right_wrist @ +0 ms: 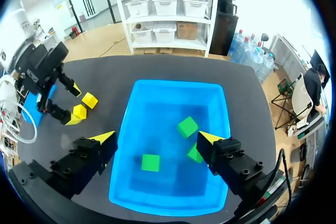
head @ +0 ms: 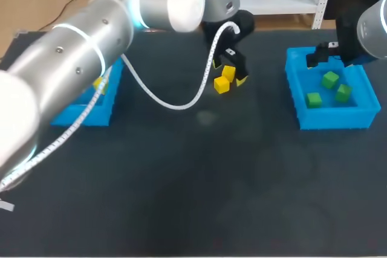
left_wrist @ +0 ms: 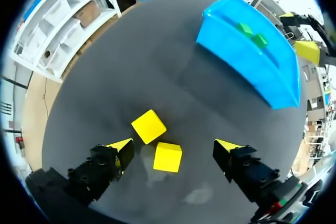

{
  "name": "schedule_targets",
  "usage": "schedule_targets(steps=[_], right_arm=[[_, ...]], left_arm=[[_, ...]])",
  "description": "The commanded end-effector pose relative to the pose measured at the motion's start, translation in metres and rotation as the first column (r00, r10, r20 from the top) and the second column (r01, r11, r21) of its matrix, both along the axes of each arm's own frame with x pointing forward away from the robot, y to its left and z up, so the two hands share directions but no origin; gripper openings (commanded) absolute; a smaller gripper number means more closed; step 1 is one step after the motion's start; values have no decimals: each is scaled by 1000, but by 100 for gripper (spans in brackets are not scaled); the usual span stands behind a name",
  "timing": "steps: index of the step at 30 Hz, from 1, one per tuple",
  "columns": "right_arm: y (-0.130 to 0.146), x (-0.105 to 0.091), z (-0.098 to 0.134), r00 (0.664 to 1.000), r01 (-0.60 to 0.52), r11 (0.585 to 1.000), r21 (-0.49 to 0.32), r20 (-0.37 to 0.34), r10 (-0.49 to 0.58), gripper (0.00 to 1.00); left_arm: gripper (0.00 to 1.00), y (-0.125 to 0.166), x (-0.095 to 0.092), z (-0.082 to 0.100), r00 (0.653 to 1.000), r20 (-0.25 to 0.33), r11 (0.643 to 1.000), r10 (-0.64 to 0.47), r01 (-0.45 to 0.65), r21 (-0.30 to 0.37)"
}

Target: Put the green cubes in the right bin and the yellow cubes in the left bin.

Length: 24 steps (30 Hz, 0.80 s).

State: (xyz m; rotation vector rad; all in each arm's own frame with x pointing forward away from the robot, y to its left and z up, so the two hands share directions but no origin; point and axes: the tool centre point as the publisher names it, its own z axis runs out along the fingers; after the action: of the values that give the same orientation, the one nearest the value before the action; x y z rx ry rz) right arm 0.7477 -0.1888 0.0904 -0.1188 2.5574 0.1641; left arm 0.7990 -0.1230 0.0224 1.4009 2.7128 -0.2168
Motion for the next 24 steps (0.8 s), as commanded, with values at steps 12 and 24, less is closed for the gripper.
schedule_targets(steps=[12,24], right_arm=[[0,-1,0,1000,2,1000,-1,5,-2,100],[0,-1,0,1000,2,1000,-1,5,-2,100]], left_arm=[[100,-7,25,-23,996,-52,995,73,-68,79],[100,-21,41,-28,996,-44,993,83,-79,89]])
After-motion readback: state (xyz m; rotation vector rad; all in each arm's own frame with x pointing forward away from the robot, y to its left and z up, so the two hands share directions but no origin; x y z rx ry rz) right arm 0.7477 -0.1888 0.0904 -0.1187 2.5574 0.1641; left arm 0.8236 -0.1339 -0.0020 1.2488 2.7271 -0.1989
